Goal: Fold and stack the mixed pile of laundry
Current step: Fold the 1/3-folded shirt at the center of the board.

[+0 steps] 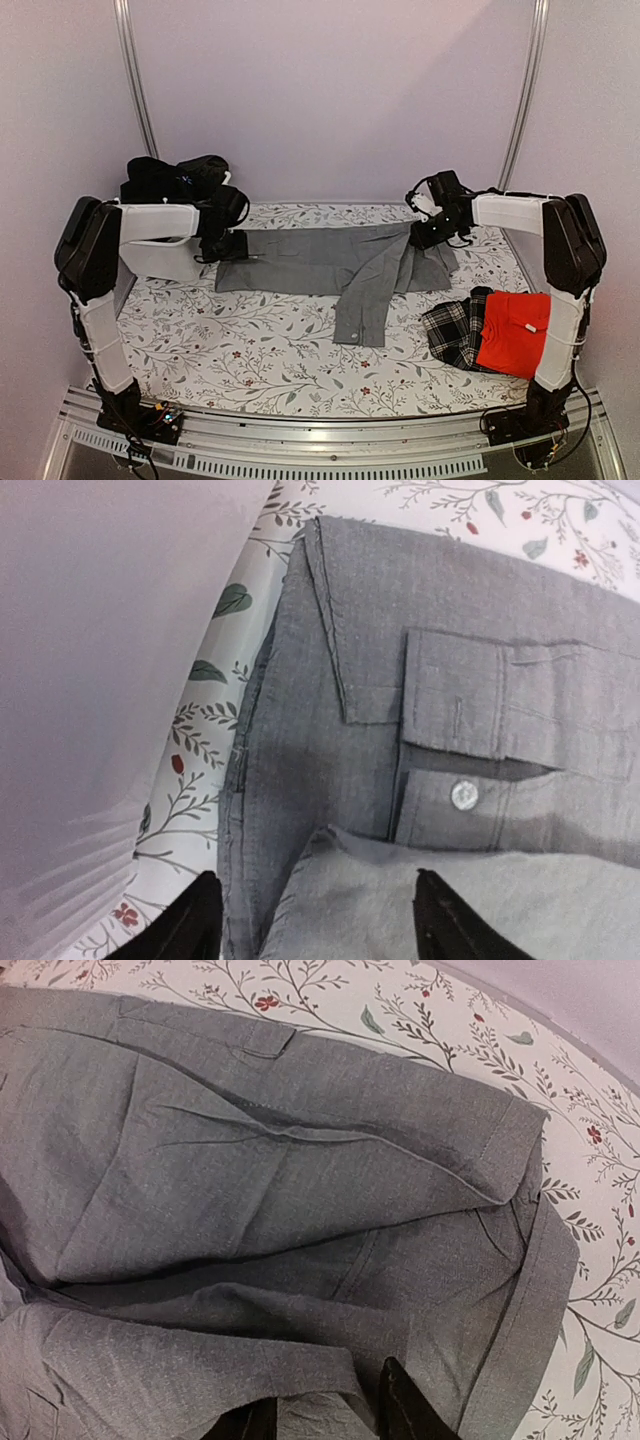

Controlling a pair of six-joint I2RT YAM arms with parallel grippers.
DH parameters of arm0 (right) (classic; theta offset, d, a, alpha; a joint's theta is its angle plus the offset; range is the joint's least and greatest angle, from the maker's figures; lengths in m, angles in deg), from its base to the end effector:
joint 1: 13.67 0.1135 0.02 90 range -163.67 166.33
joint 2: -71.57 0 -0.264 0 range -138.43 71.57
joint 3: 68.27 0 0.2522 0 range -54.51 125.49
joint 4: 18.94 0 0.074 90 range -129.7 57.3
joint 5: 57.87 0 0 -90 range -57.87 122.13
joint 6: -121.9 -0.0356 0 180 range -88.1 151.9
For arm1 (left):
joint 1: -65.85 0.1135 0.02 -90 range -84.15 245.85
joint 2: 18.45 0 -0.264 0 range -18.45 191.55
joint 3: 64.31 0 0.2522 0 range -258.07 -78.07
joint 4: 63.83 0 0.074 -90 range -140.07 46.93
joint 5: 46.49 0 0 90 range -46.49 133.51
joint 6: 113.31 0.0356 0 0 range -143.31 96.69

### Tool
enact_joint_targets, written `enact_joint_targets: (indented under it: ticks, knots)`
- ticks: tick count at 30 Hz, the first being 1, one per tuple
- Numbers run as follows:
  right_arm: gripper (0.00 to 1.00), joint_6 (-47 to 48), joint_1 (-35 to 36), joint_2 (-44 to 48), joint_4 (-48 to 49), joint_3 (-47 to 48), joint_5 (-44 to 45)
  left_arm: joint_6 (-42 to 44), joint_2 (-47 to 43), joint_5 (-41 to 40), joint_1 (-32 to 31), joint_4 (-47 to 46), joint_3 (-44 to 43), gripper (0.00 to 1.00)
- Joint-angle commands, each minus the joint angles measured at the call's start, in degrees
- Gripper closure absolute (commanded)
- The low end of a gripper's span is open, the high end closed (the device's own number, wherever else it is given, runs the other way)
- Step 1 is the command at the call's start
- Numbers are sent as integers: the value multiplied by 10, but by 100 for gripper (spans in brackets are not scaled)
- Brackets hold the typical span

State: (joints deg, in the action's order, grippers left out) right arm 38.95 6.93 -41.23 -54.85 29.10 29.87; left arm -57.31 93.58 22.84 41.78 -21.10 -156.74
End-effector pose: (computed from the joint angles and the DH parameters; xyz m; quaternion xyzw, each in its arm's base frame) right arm 0.4056 0.1540 0.2042 -0.2318 0.9146 0.0575 0.3264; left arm 0.3762 -0.1543 0.1786 -0.1254 0.9479 0.0381 0.2902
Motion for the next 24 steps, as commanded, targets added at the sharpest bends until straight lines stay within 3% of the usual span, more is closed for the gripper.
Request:
enact_joint_targets:
  ticks: [1,3,6,12,16,24]
  knots:
    - [55,-21,-12,-23,-59,49,20,72,-110,39,4,-44,71,27]
    - [31,-34,-17,-21,-84,61,19,83,-141,63,5,-37,105,26]
    - [21,-50,-24,3,-115,57,5,104,-176,101,6,-28,160,27]
    - [22,-116,-60,54,-174,-5,-72,134,-229,114,5,-43,257,31]
    - [26,-130,-65,83,-190,-63,-96,198,-251,106,4,-88,309,33]
    - [27,-141,-65,2,-184,-63,-79,337,-299,106,4,-179,370,32]
